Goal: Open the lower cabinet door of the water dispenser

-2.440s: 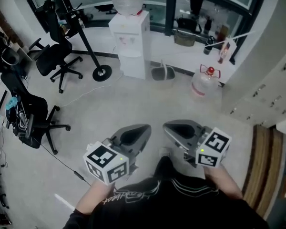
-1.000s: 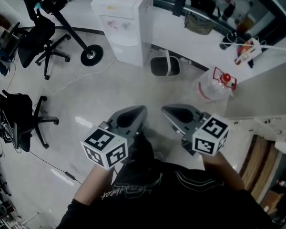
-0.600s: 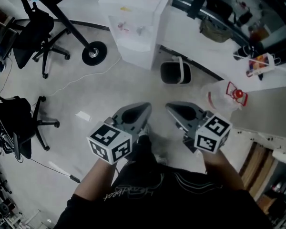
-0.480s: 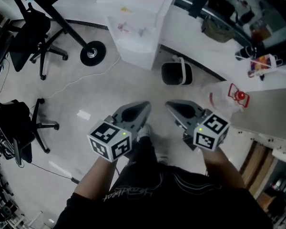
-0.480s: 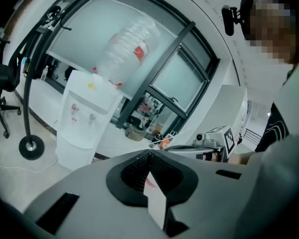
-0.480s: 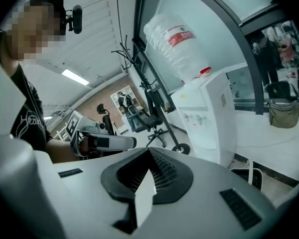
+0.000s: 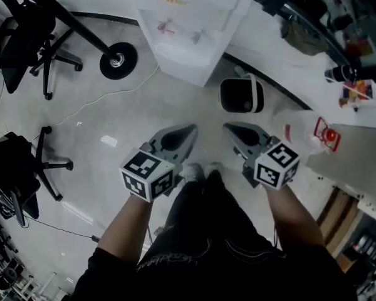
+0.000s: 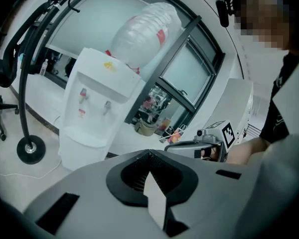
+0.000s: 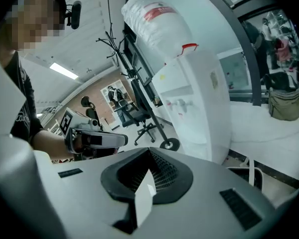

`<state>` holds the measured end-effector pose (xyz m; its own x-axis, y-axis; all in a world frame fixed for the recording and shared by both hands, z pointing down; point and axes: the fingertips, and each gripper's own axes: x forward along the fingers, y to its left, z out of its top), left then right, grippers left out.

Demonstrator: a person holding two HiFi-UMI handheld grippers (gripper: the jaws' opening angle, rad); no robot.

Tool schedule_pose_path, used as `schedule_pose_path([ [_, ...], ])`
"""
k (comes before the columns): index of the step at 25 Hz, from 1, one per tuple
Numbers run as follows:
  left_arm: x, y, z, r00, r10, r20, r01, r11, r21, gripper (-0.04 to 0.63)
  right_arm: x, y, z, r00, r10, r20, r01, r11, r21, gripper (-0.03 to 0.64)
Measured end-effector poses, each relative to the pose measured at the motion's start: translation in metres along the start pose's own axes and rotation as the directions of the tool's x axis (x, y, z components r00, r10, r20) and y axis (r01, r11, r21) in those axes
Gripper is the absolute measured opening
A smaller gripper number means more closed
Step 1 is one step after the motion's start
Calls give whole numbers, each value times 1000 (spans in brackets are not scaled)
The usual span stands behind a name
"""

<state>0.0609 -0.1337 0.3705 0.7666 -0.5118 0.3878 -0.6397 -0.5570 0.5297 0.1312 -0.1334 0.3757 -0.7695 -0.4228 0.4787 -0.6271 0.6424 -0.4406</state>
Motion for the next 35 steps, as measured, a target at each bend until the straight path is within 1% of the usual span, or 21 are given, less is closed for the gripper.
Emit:
schedule_pose_path([
  [3, 19, 29, -27, 999, 31, -15, -31, 1000, -7, 0, 18, -31, -19, 999, -30, -13, 30, 999, 16, 12],
  [7, 41, 66, -51, 998, 56, -25, -57, 997, -48, -1, 50, -65, -35, 998, -57, -11, 57, 998, 36, 12],
  [11, 65, 88, -70, 997, 77, -23, -78, 993, -91, -2, 73, -101, -54, 998, -67, -7, 67, 996, 61, 12],
  [14, 80, 101, -81, 997, 79, -1, -79, 988, -129, 0, 89, -125, -61, 997, -75, 4, 75, 996, 37, 12],
  [16, 90, 111, -91, 996, 86, 3, -85, 985, -148, 0, 101, -140, -67, 997, -78, 4, 78, 997, 3, 12],
  [19, 104, 127, -104, 995, 102, -1, -101, 983, -153, 0, 117, -162, -72, 996, -90, 8, 90, 995, -47, 12],
  [23, 114, 140, -117, 993, 119, 1, -117, 979, -170, -1, 133, -185, -79, 993, -114, 18, 114, 992, -48, 14],
  [27, 115, 148, -124, 992, 125, 3, -123, 978, -167, 0, 152, -204, -87, 990, -142, 4, 142, 986, -86, 18],
  [28, 115, 150, -125, 992, 127, 2, -125, 979, -164, 0, 157, -208, -87, 989, -148, 6, 148, 985, -85, 31],
  [29, 115, 153, -127, 992, 129, 1, -127, 978, -163, -1, 161, -212, -88, 988, -155, 9, 155, 984, -83, 68],
  [30, 114, 157, -129, 991, 132, 3, -130, 978, -163, 0, 165, -217, -89, 986, -164, 9, 164, 983, -88, 121],
  [31, 115, 160, -130, 991, 137, 5, -134, 977, -163, 0, 169, -223, -90, 984, -178, 7, 178, 979, -98, 140],
  [35, 118, 174, -134, 989, 146, 12, -143, 977, -159, 0, 185, -251, -97, 969, -245, -1, 244, 963, -117, 178],
])
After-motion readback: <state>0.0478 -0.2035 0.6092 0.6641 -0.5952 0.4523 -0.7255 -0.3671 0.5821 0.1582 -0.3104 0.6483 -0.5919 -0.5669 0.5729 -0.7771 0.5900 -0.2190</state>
